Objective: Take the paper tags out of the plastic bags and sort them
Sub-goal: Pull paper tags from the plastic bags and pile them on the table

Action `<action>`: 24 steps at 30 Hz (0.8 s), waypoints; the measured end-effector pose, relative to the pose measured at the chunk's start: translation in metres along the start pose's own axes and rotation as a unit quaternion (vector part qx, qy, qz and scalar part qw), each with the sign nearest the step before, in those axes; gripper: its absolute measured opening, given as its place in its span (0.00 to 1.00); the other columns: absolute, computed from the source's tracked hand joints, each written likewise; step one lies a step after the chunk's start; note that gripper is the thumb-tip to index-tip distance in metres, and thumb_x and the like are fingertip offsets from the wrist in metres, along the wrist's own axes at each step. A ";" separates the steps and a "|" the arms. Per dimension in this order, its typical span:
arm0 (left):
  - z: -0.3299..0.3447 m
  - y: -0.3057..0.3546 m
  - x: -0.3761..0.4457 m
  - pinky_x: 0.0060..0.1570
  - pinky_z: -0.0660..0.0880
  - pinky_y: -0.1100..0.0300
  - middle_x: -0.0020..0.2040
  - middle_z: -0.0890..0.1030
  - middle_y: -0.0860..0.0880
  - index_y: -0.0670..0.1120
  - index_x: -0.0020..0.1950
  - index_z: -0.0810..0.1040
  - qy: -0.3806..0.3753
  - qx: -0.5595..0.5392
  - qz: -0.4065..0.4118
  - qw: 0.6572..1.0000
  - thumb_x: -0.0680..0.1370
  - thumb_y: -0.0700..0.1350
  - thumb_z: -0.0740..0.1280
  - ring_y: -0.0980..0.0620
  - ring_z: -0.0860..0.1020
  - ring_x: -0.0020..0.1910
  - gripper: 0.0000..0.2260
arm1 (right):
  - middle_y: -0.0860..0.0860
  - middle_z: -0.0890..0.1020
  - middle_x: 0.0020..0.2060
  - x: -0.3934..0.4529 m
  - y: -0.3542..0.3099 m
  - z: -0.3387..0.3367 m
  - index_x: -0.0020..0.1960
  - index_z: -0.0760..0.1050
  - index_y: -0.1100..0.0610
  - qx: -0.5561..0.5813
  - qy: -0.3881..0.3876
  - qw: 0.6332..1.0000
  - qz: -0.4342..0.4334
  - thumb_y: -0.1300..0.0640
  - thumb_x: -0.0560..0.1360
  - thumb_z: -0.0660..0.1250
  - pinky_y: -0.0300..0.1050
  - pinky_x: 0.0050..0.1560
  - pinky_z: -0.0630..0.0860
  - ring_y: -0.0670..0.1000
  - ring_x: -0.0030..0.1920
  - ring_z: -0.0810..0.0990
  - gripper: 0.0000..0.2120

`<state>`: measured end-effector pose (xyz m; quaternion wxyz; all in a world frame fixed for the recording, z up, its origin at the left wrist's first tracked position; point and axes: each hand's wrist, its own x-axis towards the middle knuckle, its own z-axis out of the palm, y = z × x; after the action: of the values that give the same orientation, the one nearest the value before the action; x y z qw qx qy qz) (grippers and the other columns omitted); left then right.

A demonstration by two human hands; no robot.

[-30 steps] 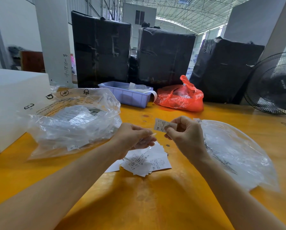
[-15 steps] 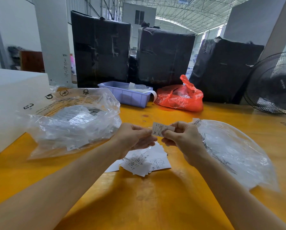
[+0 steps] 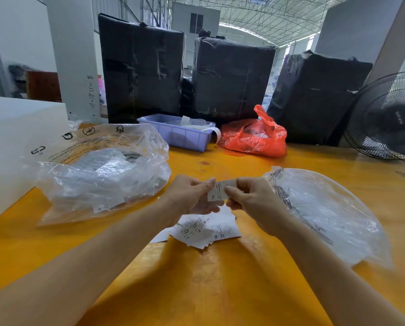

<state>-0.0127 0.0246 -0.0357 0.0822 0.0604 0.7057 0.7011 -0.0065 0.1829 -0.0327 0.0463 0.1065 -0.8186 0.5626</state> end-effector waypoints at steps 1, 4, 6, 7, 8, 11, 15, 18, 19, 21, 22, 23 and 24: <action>0.001 0.000 0.000 0.35 0.81 0.61 0.42 0.84 0.39 0.38 0.48 0.80 -0.005 0.004 -0.002 1.000 0.78 0.49 0.65 0.48 0.83 0.34 0.14 | 0.55 0.76 0.33 0.000 0.000 0.001 0.51 0.78 0.67 -0.018 -0.006 1.000 0.003 0.64 0.79 0.60 0.39 0.36 0.74 0.47 0.32 0.74 0.09; 0.001 -0.001 0.001 0.37 0.81 0.59 0.42 0.84 0.39 0.37 0.47 0.80 -0.016 0.007 -0.015 1.000 0.79 0.50 0.63 0.47 0.83 0.36 0.16 | 0.53 0.72 0.33 0.000 -0.001 0.001 0.54 0.78 0.66 -0.071 -0.053 0.996 0.014 0.62 0.81 0.57 0.43 0.37 0.70 0.48 0.33 0.70 0.12; 0.000 -0.001 0.001 0.39 0.80 0.57 0.39 0.84 0.39 0.38 0.44 0.80 -0.020 0.014 -0.024 0.999 0.79 0.48 0.63 0.46 0.83 0.36 0.14 | 0.51 0.73 0.33 -0.002 -0.002 0.002 0.59 0.76 0.62 -0.090 -0.067 0.994 0.003 0.63 0.80 0.60 0.39 0.35 0.70 0.47 0.33 0.71 0.11; 0.000 -0.001 0.002 0.40 0.80 0.56 0.38 0.84 0.40 0.38 0.44 0.79 -0.020 0.019 -0.026 0.999 0.79 0.47 0.64 0.46 0.83 0.35 0.13 | 0.51 0.75 0.34 -0.002 -0.001 0.003 0.63 0.73 0.60 -0.086 -0.057 0.995 -0.005 0.63 0.78 0.63 0.37 0.34 0.71 0.46 0.32 0.72 0.14; -0.001 -0.001 0.002 0.41 0.80 0.56 0.38 0.84 0.40 0.38 0.44 0.80 -0.017 0.024 -0.027 0.999 0.79 0.45 0.64 0.45 0.83 0.35 0.11 | 0.53 0.77 0.34 -0.002 0.000 0.002 0.63 0.72 0.59 -0.073 -0.037 0.997 -0.011 0.64 0.75 0.67 0.35 0.33 0.73 0.44 0.31 0.74 0.17; -0.002 -0.002 0.004 0.38 0.81 0.58 0.42 0.83 0.40 0.40 0.46 0.80 -0.003 0.031 -0.018 0.999 0.77 0.42 0.66 0.47 0.83 0.37 0.06 | 0.59 0.81 0.35 -0.001 -0.001 -0.002 0.53 0.76 0.60 -0.035 0.017 0.999 -0.027 0.64 0.70 0.73 0.35 0.33 0.75 0.44 0.28 0.76 0.12; -0.001 -0.004 0.003 0.35 0.81 0.58 0.41 0.83 0.39 0.40 0.44 0.81 0.007 -0.026 -0.018 0.999 0.76 0.43 0.68 0.46 0.84 0.36 0.07 | 0.55 0.82 0.34 -0.001 0.004 0.004 0.47 0.82 0.60 -0.069 0.063 0.993 -0.070 0.61 0.74 0.70 0.38 0.33 0.74 0.46 0.30 0.75 0.05; 0.003 -0.004 0.002 0.32 0.81 0.59 0.35 0.84 0.42 0.41 0.42 0.82 0.026 -0.085 -0.007 0.996 0.76 0.44 0.68 0.47 0.83 0.33 0.07 | 0.51 0.80 0.38 0.000 0.005 0.011 0.55 0.81 0.56 -0.139 0.040 0.984 -0.100 0.53 0.77 0.65 0.37 0.39 0.71 0.44 0.36 0.74 0.11; 0.004 -0.004 0.002 0.32 0.81 0.58 0.34 0.83 0.43 0.41 0.41 0.82 0.041 -0.101 -0.001 0.994 0.76 0.44 0.68 0.48 0.83 0.32 0.07 | 0.50 0.78 0.41 0.000 0.005 0.013 0.58 0.80 0.54 -0.157 0.019 0.982 -0.102 0.50 0.76 0.65 0.35 0.41 0.70 0.44 0.39 0.74 0.14; 0.006 -0.006 0.003 0.34 0.81 0.57 0.39 0.83 0.43 0.43 0.43 0.82 0.073 -0.119 0.010 0.990 0.75 0.45 0.69 0.48 0.83 0.35 0.06 | 0.50 0.77 0.45 -0.003 0.003 0.016 0.58 0.79 0.53 -0.157 -0.011 0.982 -0.106 0.50 0.73 0.69 0.37 0.47 0.73 0.48 0.45 0.76 0.14; 0.007 -0.006 0.004 0.37 0.82 0.55 0.44 0.83 0.43 0.44 0.45 0.82 0.084 -0.122 0.013 0.989 0.75 0.46 0.69 0.47 0.83 0.39 0.06 | 0.49 0.79 0.45 -0.004 0.002 0.017 0.55 0.80 0.51 -0.140 -0.014 0.984 -0.112 0.52 0.72 0.71 0.40 0.50 0.74 0.49 0.47 0.78 0.12; 0.007 -0.007 0.004 0.39 0.82 0.54 0.47 0.82 0.44 0.45 0.47 0.82 0.091 -0.122 0.015 0.988 0.75 0.46 0.69 0.46 0.82 0.43 0.06 | 0.47 0.81 0.44 -0.006 0.001 0.018 0.52 0.81 0.50 -0.116 -0.010 0.986 -0.118 0.54 0.71 0.73 0.41 0.51 0.74 0.49 0.48 0.79 0.10; 0.007 -0.007 0.004 0.40 0.82 0.53 0.48 0.82 0.44 0.46 0.48 0.82 0.091 -0.124 0.016 0.988 0.75 0.47 0.69 0.45 0.82 0.45 0.06 | 0.46 0.82 0.44 -0.007 0.001 0.019 0.50 0.82 0.50 -0.084 -0.002 0.990 -0.116 0.56 0.70 0.74 0.42 0.52 0.75 0.48 0.48 0.80 0.09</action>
<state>-0.0146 0.0323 -0.0430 0.0127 -0.0029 0.6169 0.7869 0.0007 0.1667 -0.0415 0.1185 0.1975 -0.8454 0.4820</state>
